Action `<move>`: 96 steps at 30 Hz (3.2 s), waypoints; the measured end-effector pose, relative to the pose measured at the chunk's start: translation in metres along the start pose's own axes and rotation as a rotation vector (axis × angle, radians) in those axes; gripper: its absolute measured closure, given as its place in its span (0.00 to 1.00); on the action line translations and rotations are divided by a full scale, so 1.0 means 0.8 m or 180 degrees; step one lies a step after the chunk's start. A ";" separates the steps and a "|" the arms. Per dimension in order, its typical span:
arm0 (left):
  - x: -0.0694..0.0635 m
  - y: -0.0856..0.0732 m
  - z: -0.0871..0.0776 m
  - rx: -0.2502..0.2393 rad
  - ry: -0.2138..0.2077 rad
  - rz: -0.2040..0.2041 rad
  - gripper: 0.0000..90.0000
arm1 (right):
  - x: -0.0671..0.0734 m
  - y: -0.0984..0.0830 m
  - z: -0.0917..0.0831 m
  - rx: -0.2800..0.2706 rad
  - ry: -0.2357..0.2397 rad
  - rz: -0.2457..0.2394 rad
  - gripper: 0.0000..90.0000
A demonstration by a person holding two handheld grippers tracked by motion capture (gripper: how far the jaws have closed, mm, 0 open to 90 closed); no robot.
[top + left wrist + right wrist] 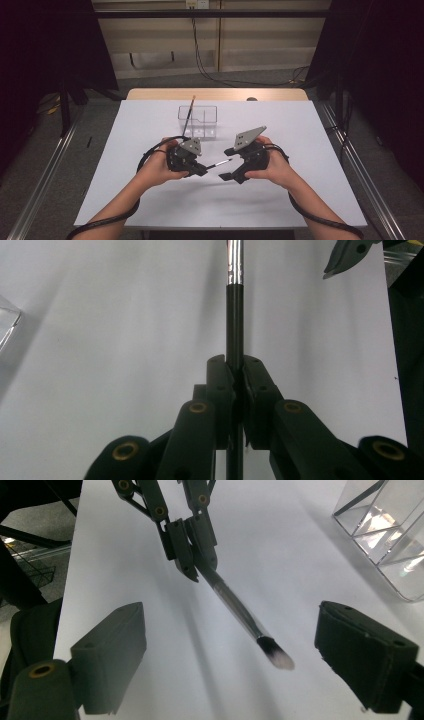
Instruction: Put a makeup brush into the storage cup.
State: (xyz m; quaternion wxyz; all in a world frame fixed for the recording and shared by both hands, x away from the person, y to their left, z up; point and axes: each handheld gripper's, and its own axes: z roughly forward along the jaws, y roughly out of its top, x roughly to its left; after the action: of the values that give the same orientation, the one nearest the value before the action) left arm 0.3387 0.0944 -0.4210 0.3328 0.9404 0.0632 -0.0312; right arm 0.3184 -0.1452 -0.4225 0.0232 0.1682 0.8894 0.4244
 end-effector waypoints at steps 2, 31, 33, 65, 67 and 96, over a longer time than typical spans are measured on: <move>0.000 0.000 -0.001 -0.0023 0.0002 -0.0004 0.93 | 0.000 -0.002 -0.001 0.0000 -0.0021 0.0006 0.14; 0.005 -0.010 -0.006 -0.0302 0.0073 -0.0150 0.93 | -0.011 -0.045 -0.035 -0.0550 -0.0210 0.0299 0.05; 0.005 -0.011 -0.006 -0.0331 0.0071 -0.0160 0.93 | -0.011 -0.048 -0.037 -0.0572 -0.0220 0.0306 0.05; 0.013 -0.034 -0.027 -0.0834 0.0259 -0.0390 0.93 | -0.009 -0.101 -0.079 -0.0921 -0.0503 0.0422 0.04; 0.013 -0.036 -0.029 -0.0870 0.0278 -0.0394 0.93 | -0.009 -0.103 -0.081 -0.0932 -0.0512 0.0426 0.04; 0.030 -0.052 -0.044 -0.1277 0.0457 -0.0617 0.93 | -0.002 -0.136 -0.110 -0.1037 -0.0690 0.0495 0.04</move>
State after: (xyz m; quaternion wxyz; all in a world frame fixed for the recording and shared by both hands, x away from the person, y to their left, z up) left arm 0.3570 0.1506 -0.4220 0.5032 0.8447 0.1816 0.0172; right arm 0.2731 -0.2752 -0.4492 0.1128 0.2751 0.7857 0.5425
